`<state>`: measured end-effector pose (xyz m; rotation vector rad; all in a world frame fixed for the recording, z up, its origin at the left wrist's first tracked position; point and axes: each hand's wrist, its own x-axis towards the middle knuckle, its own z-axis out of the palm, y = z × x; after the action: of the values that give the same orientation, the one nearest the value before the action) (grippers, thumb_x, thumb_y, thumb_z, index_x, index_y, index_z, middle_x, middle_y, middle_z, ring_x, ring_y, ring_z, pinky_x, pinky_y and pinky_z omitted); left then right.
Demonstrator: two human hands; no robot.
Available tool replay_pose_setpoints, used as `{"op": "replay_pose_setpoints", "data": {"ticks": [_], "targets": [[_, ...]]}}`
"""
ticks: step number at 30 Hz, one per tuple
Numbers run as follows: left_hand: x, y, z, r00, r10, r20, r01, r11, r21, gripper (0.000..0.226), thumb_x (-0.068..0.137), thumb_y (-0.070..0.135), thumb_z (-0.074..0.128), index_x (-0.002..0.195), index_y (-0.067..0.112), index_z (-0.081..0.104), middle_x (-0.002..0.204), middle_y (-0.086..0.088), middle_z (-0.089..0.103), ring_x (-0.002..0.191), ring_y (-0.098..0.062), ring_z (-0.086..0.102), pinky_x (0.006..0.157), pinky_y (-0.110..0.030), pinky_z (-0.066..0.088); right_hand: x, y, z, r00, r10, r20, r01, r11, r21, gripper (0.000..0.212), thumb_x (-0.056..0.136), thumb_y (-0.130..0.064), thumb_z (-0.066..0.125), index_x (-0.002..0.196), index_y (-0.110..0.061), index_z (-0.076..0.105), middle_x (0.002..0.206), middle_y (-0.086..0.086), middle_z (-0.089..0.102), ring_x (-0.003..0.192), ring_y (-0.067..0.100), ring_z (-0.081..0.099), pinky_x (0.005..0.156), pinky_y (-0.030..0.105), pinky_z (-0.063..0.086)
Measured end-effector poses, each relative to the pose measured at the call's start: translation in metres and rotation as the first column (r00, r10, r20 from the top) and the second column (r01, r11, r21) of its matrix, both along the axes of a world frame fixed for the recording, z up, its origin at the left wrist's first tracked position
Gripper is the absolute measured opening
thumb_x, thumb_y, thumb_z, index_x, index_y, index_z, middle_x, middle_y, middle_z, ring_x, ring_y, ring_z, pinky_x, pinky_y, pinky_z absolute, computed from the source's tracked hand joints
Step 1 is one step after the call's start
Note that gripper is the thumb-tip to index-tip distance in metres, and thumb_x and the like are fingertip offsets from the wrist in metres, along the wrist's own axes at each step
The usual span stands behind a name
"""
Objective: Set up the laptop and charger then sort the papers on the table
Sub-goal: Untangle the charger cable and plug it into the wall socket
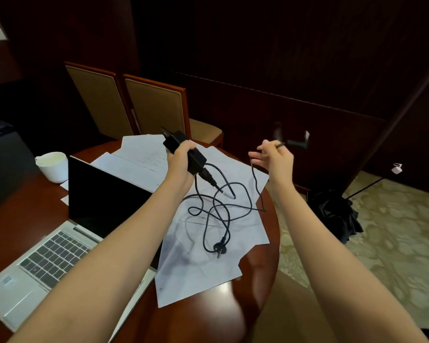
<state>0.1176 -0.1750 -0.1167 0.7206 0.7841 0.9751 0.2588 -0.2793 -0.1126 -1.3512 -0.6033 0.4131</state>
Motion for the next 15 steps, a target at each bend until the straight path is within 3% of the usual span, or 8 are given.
{"op": "replay_pose_setpoints", "data": {"ticks": [2,5,7,9,11,12,14,15], "targets": [[0.004,0.003,0.008,1.0,0.019,0.021,-0.02,0.999,0.026,0.04,0.088,0.009,0.055,0.122,0.017,0.037,0.088,-0.005,0.048,0.081,-0.016,0.053,0.065,-0.031,0.05,0.005,-0.002,0.005,1.0,0.016,-0.027,-0.017,0.999,-0.032,0.035,0.092,-0.005,0.047,0.058,-0.008,0.048,0.059,0.004,0.053,0.047,0.01,0.056,0.054,0.021,0.049],[0.01,0.005,0.022,1.0,-0.016,-0.017,0.017,0.996,0.088,0.054,0.089,0.015,0.057,0.136,0.018,0.03,0.09,-0.005,0.05,0.081,-0.016,0.055,0.067,-0.034,0.052,0.002,-0.001,0.0,0.997,0.069,0.032,-0.06,0.971,-0.231,0.045,0.095,-0.018,0.043,0.051,-0.01,0.042,0.035,-0.002,0.049,0.032,0.009,0.042,0.04,0.021,0.039],[0.013,0.006,0.029,0.999,-0.041,-0.034,0.045,0.992,0.119,0.057,0.09,0.02,0.058,0.139,0.02,0.028,0.1,-0.006,0.052,0.085,-0.016,0.057,0.064,-0.034,0.052,0.0,-0.001,-0.011,0.984,0.057,0.17,0.01,0.928,-0.372,0.045,0.094,-0.026,0.043,0.051,-0.012,0.045,0.029,-0.003,0.043,0.037,0.012,0.043,0.051,0.027,0.039],[0.016,0.006,0.033,0.999,-0.047,-0.009,0.047,0.991,0.124,0.059,0.091,0.023,0.058,0.14,0.022,0.026,0.108,-0.007,0.052,0.088,-0.016,0.058,0.069,-0.035,0.053,0.002,-0.003,-0.016,0.984,0.039,0.172,0.036,0.911,-0.41,0.044,0.093,-0.027,0.043,0.052,-0.014,0.05,0.029,-0.002,0.042,0.04,0.015,0.046,0.056,0.03,0.039],[0.018,0.006,0.034,0.999,-0.029,0.017,0.027,0.993,0.114,0.062,0.091,0.025,0.057,0.142,0.023,0.022,0.107,-0.005,0.051,0.088,-0.015,0.058,0.072,-0.035,0.054,0.001,-0.008,-0.017,0.989,0.134,0.068,-0.098,0.919,-0.382,0.039,0.097,-0.028,0.04,0.068,-0.016,0.063,0.045,0.001,0.05,0.036,0.012,0.047,0.051,0.025,0.04],[0.018,0.005,0.033,1.0,-0.018,0.006,0.017,0.993,0.114,0.064,0.091,0.026,0.058,0.142,0.023,0.021,0.108,-0.006,0.051,0.087,-0.015,0.058,0.071,-0.034,0.053,-0.001,-0.01,-0.018,0.974,0.222,0.036,-0.193,0.907,-0.374,0.033,0.099,-0.03,0.038,0.089,-0.016,0.067,0.06,0.001,0.055,0.037,0.009,0.049,0.049,0.022,0.043],[0.019,0.001,0.028,0.999,-0.013,-0.037,0.018,0.993,0.116,0.067,0.091,0.027,0.059,0.144,0.024,0.018,0.113,-0.008,0.049,0.086,-0.016,0.057,0.073,-0.037,0.052,-0.007,-0.012,-0.022,0.923,0.386,0.0,-0.357,0.853,-0.38,0.033,0.1,-0.033,0.038,0.127,-0.024,0.054,0.093,-0.006,0.055,0.051,0.007,0.058,0.053,0.019,0.051],[0.019,0.0,0.024,0.999,-0.023,-0.047,0.028,0.994,0.105,0.067,0.09,0.026,0.059,0.144,0.024,0.018,0.115,-0.009,0.049,0.088,-0.017,0.057,0.076,-0.04,0.052,-0.011,-0.012,-0.024,0.894,0.447,-0.005,-0.413,0.822,-0.391,0.036,0.1,-0.033,0.039,0.135,-0.027,0.046,0.104,-0.008,0.051,0.06,0.009,0.06,0.057,0.019,0.053]]}}
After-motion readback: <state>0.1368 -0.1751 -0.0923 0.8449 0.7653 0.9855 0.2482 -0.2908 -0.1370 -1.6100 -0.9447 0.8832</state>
